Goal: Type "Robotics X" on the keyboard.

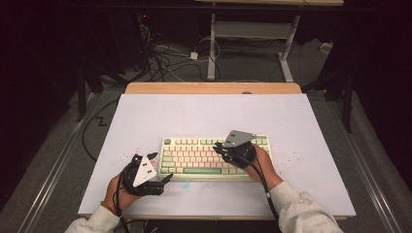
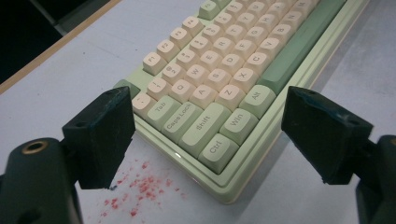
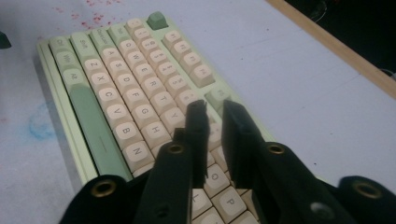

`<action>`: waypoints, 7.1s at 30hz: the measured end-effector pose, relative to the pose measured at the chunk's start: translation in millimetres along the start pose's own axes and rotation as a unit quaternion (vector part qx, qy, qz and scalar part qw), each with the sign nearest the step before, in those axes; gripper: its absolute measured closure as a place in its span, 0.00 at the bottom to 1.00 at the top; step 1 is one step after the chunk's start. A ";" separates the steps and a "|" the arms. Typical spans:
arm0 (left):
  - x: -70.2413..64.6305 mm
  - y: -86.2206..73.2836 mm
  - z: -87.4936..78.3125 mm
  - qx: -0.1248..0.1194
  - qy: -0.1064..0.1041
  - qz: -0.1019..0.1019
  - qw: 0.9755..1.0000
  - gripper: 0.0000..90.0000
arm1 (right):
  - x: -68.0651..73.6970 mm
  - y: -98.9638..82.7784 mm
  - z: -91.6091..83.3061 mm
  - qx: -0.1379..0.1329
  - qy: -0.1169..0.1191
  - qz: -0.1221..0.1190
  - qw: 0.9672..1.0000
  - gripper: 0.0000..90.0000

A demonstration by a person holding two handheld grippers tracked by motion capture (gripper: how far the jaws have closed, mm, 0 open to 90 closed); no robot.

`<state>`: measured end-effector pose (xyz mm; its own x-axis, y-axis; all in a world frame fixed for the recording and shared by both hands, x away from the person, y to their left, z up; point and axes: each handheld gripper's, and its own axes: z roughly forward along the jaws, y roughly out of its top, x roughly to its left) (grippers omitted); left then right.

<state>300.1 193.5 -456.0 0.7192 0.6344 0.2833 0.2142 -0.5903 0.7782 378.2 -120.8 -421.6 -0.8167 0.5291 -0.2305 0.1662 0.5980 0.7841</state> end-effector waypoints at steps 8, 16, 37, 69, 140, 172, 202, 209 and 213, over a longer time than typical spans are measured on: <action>0.4 -0.1 0.4 0.000 -0.001 0.000 1.000 0.19 | 0.6 -3.6 -12.1 -0.026 -0.014 0.003 1.000 0.50; 0.6 0.4 -0.4 -0.001 -0.001 0.000 1.000 0.19 | 1.8 -7.0 -21.8 -0.041 -0.018 0.004 0.999 0.30; 4.4 2.4 -2.4 -0.006 -0.001 -0.022 1.000 0.20 | -3.4 -41.8 -64.4 -0.066 -0.063 0.011 0.996 0.25; 4.5 45.9 33.7 0.045 -0.102 -0.028 0.993 0.97 | 4.5 -80.8 -99.1 -0.039 -0.089 0.011 0.995 0.26; 10.8 52.1 49.3 0.059 -0.089 -0.016 0.994 0.97 | 12.0 -83.9 -88.9 -0.016 -0.068 -0.015 0.997 0.25; 17.1 48.3 62.7 0.080 -0.095 -0.020 0.992 0.97 | 12.2 -85.2 -88.4 -0.013 -0.068 -0.014 0.998 0.25; 13.3 55.9 49.8 0.056 -0.084 -0.006 0.995 0.97 | 10.9 -84.7 -90.7 -0.015 -0.070 -0.015 0.997 0.24; 9.5 60.5 42.1 0.042 -0.088 0.002 0.995 0.97 | 10.0 -84.3 -92.2 -0.018 -0.072 -0.011 0.997 0.24; 7.5 60.7 40.1 0.040 -0.089 0.005 0.995 0.97 | 10.0 -83.9 -92.5 -0.018 -0.072 -0.011 0.997 0.24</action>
<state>345.0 142.4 -429.0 0.8254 0.5342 0.1824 0.2533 -0.6393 0.7261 305.0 -221.3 -436.4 -0.7311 0.5987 -0.3272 0.1263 0.5901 0.7974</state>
